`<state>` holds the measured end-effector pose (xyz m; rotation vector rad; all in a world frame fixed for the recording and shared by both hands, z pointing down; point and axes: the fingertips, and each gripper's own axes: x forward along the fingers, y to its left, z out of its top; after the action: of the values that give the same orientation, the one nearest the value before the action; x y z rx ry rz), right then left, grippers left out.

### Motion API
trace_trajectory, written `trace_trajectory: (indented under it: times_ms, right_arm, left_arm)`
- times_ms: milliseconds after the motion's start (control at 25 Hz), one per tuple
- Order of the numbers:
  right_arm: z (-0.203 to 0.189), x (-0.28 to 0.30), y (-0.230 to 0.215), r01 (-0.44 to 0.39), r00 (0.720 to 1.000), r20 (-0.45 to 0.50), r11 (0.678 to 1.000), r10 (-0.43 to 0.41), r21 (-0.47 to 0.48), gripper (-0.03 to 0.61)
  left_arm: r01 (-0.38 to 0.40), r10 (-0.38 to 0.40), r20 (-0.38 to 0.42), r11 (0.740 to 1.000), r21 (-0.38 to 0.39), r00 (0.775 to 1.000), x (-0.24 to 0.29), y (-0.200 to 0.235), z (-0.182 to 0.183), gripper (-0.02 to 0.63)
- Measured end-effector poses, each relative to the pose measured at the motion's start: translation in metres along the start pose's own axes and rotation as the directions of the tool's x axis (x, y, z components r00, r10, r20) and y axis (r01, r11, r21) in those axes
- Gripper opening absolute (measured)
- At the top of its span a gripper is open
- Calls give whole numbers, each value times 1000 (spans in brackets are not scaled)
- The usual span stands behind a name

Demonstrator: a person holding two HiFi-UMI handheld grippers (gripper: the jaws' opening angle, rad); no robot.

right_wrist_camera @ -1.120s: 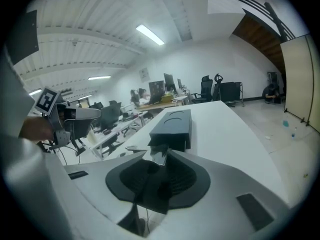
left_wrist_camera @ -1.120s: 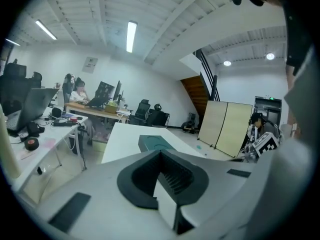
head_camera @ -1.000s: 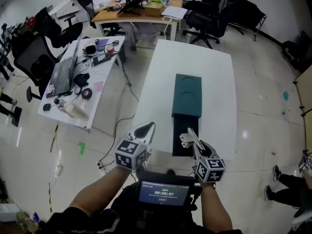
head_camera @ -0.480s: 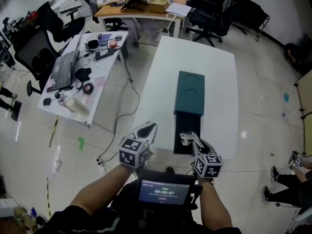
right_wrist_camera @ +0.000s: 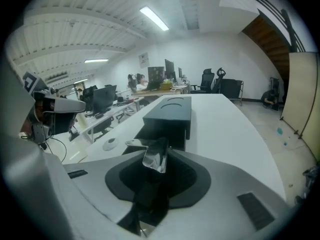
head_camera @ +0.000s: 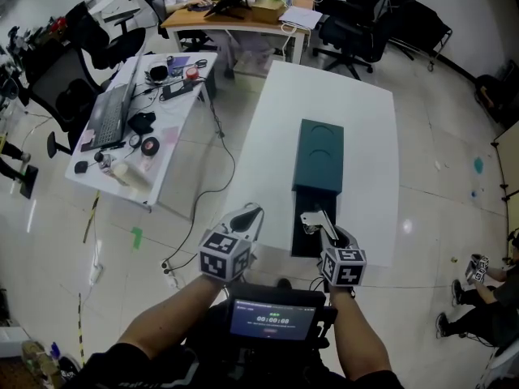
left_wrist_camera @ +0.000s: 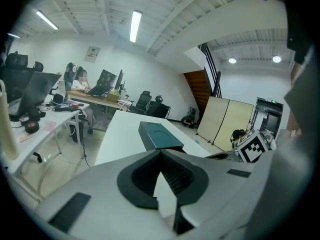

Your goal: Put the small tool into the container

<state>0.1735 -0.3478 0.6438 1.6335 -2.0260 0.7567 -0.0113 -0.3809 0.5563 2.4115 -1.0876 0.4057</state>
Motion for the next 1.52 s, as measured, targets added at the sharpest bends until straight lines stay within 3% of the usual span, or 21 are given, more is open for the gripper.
trace_trajectory:
  times_ms: [160,360,760,1280,1520]
  right_arm:
    - [-4,8,-7,15,999,-35,1000,-15,10,62]
    - [-6,15,-3,-27,998,-58,999,28,27,57]
    - [-7,3,1,-45,995,-93,998,41,-38,91]
    - [2,-9,2,-110,993,-41,993,111,41,126]
    - [1,-9,-1,-97,994,-52,995,99,35,126]
  left_arm:
    - [5,-5,4,1000,3,1000,-2,-1,4,31]
    - [-7,7,8,1000,4,1000,-5,7,4,31]
    - [1,-1,12,1000,-7,1000,-7,-4,6,31]
    - [0,0,15,1000,-4,1000,-10,-4,4,31]
    - [17,-17,9,1000,-2,1000,-6,-8,3,31]
